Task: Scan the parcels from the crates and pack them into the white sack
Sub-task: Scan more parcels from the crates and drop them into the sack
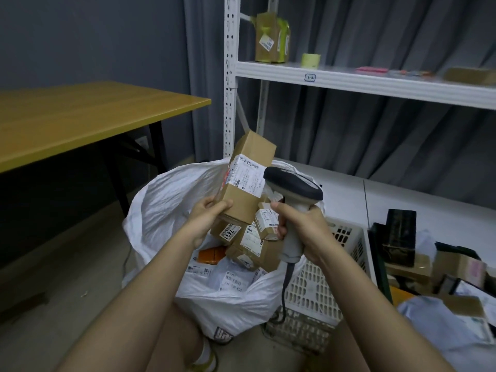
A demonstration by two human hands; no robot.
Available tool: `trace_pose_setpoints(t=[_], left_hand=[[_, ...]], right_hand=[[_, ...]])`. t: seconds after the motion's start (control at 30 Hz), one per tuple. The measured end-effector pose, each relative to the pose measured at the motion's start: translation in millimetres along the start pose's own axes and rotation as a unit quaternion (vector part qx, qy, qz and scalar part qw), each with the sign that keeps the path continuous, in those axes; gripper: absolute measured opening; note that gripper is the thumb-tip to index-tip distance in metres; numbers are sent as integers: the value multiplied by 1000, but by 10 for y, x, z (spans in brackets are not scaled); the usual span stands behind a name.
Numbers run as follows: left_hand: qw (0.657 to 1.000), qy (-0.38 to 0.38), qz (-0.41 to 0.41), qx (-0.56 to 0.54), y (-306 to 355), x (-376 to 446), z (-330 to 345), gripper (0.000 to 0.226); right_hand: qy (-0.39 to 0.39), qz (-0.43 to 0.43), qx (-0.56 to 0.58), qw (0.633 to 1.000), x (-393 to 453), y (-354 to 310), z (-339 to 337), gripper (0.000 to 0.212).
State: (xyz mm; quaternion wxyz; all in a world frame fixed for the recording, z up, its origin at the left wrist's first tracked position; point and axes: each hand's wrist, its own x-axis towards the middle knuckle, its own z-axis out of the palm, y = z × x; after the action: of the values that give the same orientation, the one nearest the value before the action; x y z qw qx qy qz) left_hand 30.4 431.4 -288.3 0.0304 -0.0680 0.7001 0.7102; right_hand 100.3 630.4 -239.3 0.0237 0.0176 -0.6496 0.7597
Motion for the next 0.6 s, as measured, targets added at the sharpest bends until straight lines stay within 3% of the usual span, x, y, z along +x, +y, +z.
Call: trace_pose_setpoints(t=[0.13,0.23,0.33,0.6], left_hand=[[1000,-3,-17,-1,-74,6,-11,51],[999,-26,-37,13,-102,24,-54,89],[998,-38,-40,-1,-131,55,-58,74],[998,-47,-36,-12,-221,89,-56,70]], right_hand=[[0,4,-11,1000,-10,-20,-8,21],[15,13,-11,1000,-12,-16,-1,23],[22,22,-4,999,-17,2,-2,25],[32,41,-24,998,-25,28,11,21]])
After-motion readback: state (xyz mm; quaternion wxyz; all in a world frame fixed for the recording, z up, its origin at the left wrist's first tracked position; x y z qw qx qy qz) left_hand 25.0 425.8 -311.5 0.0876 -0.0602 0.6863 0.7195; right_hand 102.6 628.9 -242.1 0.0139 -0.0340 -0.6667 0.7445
